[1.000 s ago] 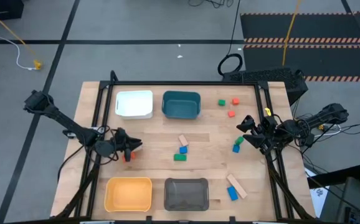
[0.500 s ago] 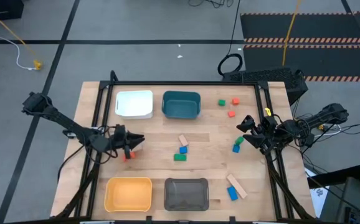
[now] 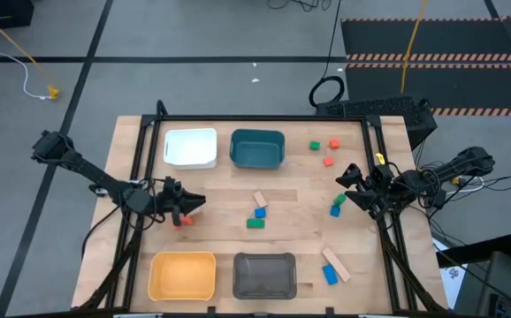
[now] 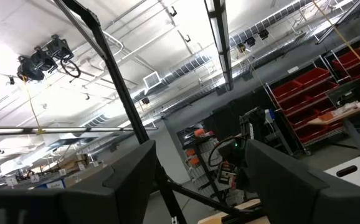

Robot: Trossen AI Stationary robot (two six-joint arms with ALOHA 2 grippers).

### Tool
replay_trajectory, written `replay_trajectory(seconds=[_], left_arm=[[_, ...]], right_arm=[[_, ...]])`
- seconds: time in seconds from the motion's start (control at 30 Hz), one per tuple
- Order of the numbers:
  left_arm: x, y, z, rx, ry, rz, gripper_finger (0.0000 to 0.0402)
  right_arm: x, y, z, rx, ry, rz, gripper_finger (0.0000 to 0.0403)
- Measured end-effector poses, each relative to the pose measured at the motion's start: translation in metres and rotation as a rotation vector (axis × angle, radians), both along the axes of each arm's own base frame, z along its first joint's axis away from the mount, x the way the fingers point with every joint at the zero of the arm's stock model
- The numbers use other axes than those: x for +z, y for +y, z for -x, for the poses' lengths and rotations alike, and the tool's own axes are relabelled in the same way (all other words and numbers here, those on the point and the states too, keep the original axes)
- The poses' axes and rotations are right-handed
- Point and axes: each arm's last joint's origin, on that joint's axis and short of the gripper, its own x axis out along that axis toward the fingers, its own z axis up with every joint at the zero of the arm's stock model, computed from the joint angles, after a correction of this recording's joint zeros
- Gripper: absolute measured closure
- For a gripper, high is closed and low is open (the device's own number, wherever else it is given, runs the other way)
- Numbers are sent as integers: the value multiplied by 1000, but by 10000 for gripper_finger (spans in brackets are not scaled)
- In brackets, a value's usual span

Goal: Sort & place blocks by color
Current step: Put the top left brown block into the blue bin

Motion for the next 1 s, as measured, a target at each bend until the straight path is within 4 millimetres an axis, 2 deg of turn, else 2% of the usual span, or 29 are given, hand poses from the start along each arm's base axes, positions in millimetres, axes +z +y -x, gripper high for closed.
replay_trajectory(seconds=[0.5,0.77,0.9,1.0], left_arm=[[-1,-3,1,-22,4,27,309],[5,-7,-2,-107,14,-16,309],[14,-10,-8,-109,97,-93,309],[22,-11,-13,-105,256,-130,309]], right_arm=[[0,0,0,0,0,0,161],[0,0,0,0,0,0,161],[0,0,0,0,0,0,161],[0,0,0,0,0,0,161]])
